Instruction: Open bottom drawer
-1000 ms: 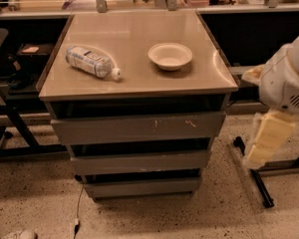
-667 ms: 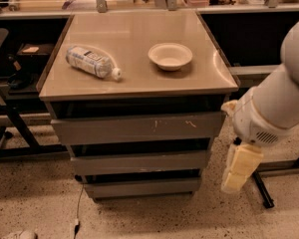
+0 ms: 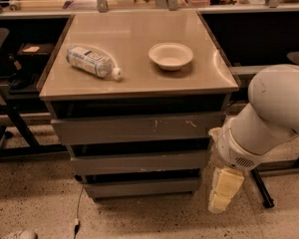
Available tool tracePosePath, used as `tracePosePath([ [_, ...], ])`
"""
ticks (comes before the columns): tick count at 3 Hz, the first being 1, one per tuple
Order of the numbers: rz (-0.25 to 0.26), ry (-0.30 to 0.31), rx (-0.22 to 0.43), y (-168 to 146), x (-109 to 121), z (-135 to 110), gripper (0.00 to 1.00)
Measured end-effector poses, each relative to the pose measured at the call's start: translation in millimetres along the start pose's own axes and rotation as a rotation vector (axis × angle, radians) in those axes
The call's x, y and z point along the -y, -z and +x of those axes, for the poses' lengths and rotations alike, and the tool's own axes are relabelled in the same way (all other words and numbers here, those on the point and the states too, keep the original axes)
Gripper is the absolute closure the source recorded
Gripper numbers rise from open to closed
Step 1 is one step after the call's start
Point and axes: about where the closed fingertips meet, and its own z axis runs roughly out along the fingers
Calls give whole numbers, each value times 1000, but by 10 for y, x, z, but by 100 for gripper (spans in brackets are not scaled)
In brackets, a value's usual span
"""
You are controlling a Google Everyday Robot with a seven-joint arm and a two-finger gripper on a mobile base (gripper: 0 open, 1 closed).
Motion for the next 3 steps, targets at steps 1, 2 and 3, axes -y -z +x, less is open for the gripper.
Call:
tracePosePath([
  [1, -18, -5, 7, -92, -48, 9, 0],
  [2, -69, -22, 10, -640, -133, 59, 0],
  [3, -89, -45, 17, -1322, -114, 110, 0],
])
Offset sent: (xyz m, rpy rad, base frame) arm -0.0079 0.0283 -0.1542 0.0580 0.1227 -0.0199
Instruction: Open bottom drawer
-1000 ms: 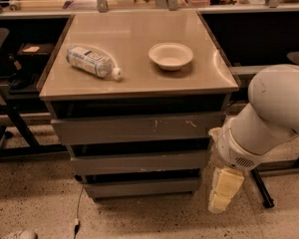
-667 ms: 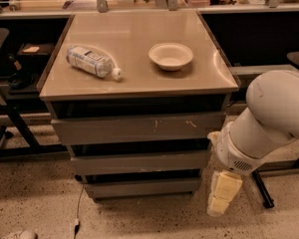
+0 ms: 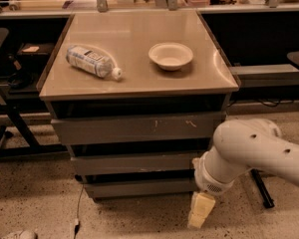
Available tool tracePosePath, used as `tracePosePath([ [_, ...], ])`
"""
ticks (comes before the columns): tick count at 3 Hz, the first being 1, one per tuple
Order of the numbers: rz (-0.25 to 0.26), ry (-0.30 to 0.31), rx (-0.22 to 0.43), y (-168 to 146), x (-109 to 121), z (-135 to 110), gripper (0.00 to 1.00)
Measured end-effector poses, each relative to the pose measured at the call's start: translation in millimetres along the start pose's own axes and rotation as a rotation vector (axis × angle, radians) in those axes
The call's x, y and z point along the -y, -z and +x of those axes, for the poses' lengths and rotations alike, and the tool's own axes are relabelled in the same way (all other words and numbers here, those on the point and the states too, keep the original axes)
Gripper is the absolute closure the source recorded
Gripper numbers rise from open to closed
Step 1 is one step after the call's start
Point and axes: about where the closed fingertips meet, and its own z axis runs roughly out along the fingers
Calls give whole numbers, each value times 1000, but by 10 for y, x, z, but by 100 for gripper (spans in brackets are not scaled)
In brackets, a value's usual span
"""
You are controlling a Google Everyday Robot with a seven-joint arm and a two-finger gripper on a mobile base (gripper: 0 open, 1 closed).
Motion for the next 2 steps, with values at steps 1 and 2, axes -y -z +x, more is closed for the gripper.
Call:
tracePosePath([
  [1, -20, -37, 2, -704, 73, 67, 0],
  [2, -20, -37, 2, -701, 72, 68, 0],
])
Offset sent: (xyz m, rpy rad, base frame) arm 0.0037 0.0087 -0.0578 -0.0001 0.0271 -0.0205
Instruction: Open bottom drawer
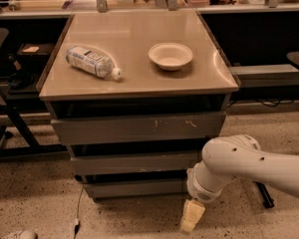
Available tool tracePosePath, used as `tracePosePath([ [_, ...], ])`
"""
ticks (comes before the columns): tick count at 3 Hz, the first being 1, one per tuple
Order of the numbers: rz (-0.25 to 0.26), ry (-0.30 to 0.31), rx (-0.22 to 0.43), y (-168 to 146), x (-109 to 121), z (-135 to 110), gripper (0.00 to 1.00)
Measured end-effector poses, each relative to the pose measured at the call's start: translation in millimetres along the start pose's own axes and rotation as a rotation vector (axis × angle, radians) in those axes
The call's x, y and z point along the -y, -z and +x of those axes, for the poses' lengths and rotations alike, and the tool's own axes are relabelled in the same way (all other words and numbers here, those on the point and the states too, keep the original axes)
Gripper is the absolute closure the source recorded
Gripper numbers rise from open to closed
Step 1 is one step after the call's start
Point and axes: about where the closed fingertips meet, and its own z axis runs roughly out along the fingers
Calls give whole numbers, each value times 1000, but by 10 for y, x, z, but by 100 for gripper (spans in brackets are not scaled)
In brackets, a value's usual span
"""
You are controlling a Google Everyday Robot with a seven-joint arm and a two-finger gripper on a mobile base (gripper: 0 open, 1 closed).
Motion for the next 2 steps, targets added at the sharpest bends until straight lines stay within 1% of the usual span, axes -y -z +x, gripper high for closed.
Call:
tracePosePath([
  [1, -3, 4, 13, -311, 85, -11, 0],
  [2, 13, 9, 29, -823, 368, -67, 0],
])
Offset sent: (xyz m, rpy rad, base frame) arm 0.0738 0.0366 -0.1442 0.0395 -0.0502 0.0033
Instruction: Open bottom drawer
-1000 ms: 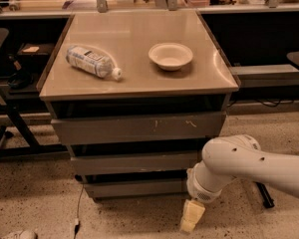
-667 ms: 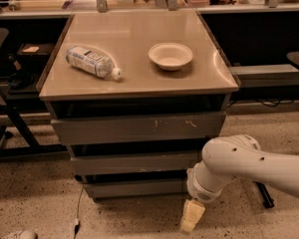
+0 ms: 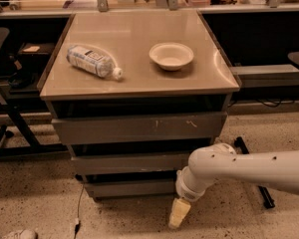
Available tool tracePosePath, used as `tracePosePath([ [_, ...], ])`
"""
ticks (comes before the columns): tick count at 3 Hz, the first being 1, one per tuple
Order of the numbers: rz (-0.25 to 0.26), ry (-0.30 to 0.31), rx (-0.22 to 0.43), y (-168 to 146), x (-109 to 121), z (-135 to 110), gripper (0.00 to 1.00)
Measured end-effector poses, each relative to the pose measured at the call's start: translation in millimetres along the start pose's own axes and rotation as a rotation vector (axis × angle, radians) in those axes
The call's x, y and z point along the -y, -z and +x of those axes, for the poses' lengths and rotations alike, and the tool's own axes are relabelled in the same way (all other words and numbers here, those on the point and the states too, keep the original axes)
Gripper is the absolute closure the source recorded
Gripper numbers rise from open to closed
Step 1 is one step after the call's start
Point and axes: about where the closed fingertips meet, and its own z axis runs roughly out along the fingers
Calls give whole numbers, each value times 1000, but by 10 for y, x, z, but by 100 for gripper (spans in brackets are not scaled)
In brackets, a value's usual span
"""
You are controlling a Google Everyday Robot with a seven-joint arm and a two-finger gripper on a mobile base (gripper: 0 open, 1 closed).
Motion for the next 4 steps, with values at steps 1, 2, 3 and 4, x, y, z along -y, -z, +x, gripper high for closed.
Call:
tracePosePath([
  [1, 7, -5, 9, -424, 222, 1, 0],
  [2, -23, -22, -3, -785, 400, -10, 0],
  [3, -29, -26, -1, -837, 410, -13, 0],
  [4, -35, -9, 23, -1050, 400, 9, 0],
])
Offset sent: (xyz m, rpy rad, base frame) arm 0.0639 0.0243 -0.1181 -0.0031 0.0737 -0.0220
